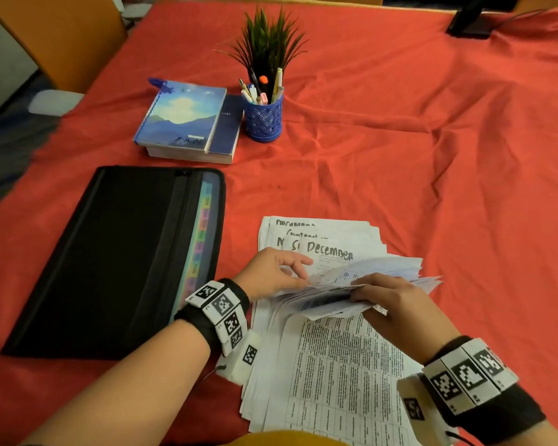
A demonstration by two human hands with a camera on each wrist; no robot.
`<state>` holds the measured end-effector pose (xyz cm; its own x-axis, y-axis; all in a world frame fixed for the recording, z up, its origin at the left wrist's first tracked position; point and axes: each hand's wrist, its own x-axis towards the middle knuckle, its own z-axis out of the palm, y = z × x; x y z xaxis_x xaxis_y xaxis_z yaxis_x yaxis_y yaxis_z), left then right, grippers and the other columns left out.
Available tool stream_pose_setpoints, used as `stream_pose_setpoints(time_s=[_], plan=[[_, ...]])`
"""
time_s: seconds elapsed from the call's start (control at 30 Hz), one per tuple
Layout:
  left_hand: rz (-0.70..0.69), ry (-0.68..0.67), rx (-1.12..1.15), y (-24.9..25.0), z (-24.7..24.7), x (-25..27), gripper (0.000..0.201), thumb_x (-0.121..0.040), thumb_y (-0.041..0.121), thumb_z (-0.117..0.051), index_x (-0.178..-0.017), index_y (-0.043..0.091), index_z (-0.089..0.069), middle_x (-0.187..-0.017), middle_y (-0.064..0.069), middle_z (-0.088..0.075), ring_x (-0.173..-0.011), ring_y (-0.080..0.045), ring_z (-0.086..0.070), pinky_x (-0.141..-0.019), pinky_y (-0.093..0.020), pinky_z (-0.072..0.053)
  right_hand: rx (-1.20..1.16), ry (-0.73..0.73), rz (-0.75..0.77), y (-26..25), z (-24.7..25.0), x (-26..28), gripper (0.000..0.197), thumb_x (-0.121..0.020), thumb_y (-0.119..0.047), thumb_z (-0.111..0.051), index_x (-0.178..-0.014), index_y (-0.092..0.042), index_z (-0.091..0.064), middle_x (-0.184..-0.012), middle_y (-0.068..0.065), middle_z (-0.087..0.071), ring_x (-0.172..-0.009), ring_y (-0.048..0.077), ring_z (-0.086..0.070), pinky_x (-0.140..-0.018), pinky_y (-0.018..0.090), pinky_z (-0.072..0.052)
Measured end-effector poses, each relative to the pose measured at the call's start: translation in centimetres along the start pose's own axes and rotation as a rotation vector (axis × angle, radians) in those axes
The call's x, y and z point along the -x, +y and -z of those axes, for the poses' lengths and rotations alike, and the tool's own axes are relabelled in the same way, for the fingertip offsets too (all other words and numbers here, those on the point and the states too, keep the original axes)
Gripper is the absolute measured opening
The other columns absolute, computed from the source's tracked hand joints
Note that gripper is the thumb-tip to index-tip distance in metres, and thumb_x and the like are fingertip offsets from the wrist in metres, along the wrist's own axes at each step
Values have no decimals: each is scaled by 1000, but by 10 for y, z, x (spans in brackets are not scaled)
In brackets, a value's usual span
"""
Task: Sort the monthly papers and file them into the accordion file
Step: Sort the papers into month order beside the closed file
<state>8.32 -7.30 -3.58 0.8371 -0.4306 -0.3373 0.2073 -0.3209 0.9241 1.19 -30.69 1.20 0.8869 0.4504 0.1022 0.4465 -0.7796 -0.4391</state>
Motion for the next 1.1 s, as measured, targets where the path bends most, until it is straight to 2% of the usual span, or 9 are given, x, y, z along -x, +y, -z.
stream_pose_setpoints(time_s=[0.17, 0.23, 0.3, 0.37, 0.6, 0.77, 0.87, 0.97, 1.1], plan=[[15, 65, 83, 9, -7, -1, 26, -72, -5, -75, -67, 15, -58, -76, 2, -64, -69, -3, -62, -71, -18, -50, 21, -2, -1, -2, 2, -2, 24, -65, -10, -60, -85, -18, -71, -94, -6, -67, -77, 18, -65, -70, 26, -50], [19, 121, 91, 12, -8, -4, 31, -72, -5, -75, -70, 16, -52, -67, -8, -62, -66, -18, -58, -65, -27, -50, 25, -6, -3, -2, 2, -2, 24, -66, -11, -60, -86, -18, -71, -95, -6, -67, -76, 20, -65, -69, 27, -51], [36, 122, 99, 15, -8, -6, 35, -71, -3, -77, -76, 19, -49, -79, -26, -66, -73, -29, -60, -71, -45, -53, 26, -5, 0, -2, 2, -3, 24, -66, -11, -60, -86, -18, -71, -94, -6, -67, -76, 20, -65, -69, 29, -52], [64, 104, 99, 18, -8, -4, 39, -70, 0, -78, -83, 21, -48, -89, -27, -69, -78, -39, -66, -76, -55, -51, 24, -4, 5, -3, 3, -3, 24, -65, -10, -61, -86, -18, -71, -95, -6, -66, -77, 20, -65, -68, 30, -53], [72, 89, 122, 18, -7, -4, 42, -69, -1, -79, -92, 19, -50, -87, -21, -71, -70, -25, -61, -65, -37, -45, 8, -15, 14, -4, 2, -5, 19, -67, -11, -59, -82, -18, -70, -98, 0, -65, -74, 21, -65, -65, 27, -51], [67, 73, 136, 16, -7, -6, 30, -71, -7, -74, -84, 16, -59, -81, -3, -68, -76, -16, -64, -76, -28, -52, -18, -68, 7, -1, 0, -11, 18, -67, -10, -60, -80, -17, -70, -94, 2, -64, -69, 22, -65, -60, 28, -52], [103, 69, 229, 11, -4, -4, 26, -75, -10, -68, -70, 13, -59, -71, 0, -62, -68, -12, -59, -66, -19, -51, -15, -98, -19, 4, 0, -21, 16, -71, -5, -68, -82, -17, -70, -87, -1, -64, -72, 21, -65, -63, 26, -50], [187, 128, 420, 12, 3, -1, 23, -79, -6, -67, -67, 11, -56, -68, -3, -64, -61, -13, -63, -56, -25, -55, 5, -126, -25, 9, 3, -35, 16, -70, -2, -72, -83, -12, -71, -82, 0, -65, -71, 21, -65, -69, 20, -39], [207, 321, 520, 17, 17, -1, 8, -88, 2, -60, -89, 10, -59, -95, -11, -70, -77, -18, -68, -63, -32, -58, -1, -189, -47, 16, 7, -49, 15, -76, -4, -68, -90, -8, -72, -84, 5, -66, -74, 24, -65, -65, 14, -34]])
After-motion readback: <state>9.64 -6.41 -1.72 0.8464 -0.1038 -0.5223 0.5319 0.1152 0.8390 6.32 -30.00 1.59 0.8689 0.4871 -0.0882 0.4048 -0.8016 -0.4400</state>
